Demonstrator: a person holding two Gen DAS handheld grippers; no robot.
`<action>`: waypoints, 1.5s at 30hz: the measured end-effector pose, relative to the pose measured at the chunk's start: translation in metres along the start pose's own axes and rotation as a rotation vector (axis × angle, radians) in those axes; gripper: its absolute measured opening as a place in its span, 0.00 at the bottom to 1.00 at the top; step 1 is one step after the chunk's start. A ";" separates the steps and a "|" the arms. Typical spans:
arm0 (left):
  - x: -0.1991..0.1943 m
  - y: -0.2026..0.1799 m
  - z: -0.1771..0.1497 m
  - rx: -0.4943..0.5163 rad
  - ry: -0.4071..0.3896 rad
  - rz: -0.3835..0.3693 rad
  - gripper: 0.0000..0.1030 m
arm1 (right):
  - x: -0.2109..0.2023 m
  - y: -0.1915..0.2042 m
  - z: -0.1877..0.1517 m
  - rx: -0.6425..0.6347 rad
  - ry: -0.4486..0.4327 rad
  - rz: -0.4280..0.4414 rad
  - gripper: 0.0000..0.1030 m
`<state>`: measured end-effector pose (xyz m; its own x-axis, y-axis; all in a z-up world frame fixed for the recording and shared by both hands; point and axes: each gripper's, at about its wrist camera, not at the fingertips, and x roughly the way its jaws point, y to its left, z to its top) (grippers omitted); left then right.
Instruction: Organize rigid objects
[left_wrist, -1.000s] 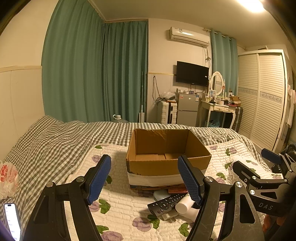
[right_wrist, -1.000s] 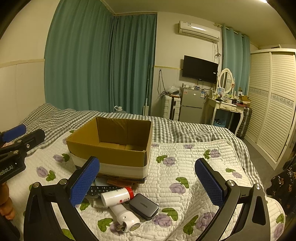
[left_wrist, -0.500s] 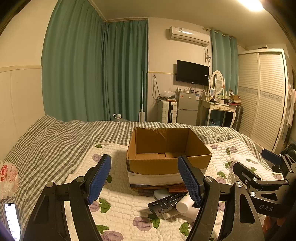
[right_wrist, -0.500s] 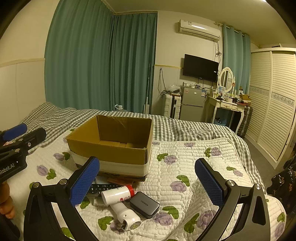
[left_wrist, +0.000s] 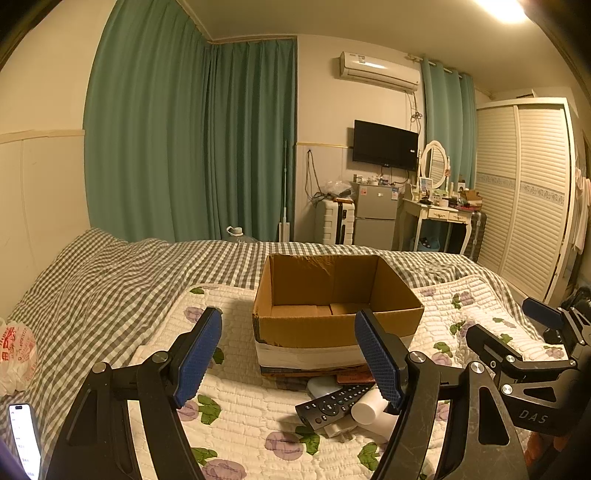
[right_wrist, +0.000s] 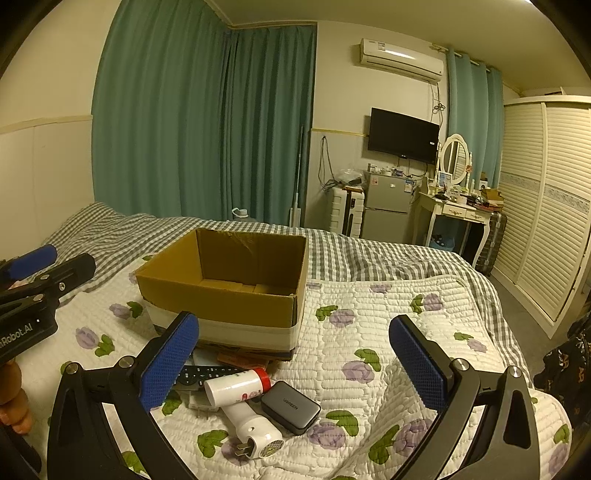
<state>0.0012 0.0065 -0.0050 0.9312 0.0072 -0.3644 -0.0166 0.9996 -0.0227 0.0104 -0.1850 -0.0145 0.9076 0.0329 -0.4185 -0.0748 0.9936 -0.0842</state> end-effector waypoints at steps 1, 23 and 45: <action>0.000 0.000 0.000 0.000 0.000 -0.001 0.75 | 0.000 0.000 0.000 -0.001 0.001 0.003 1.00; 0.065 -0.024 -0.044 0.037 0.226 0.073 0.75 | 0.107 -0.052 -0.039 -0.111 0.354 0.181 0.91; 0.104 -0.071 -0.078 0.165 0.389 0.061 0.75 | 0.172 -0.028 -0.094 -0.160 0.654 0.380 0.45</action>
<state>0.0707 -0.0656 -0.1138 0.7229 0.0872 -0.6854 0.0205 0.9889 0.1474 0.1298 -0.2176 -0.1694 0.3828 0.2485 -0.8898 -0.4360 0.8977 0.0631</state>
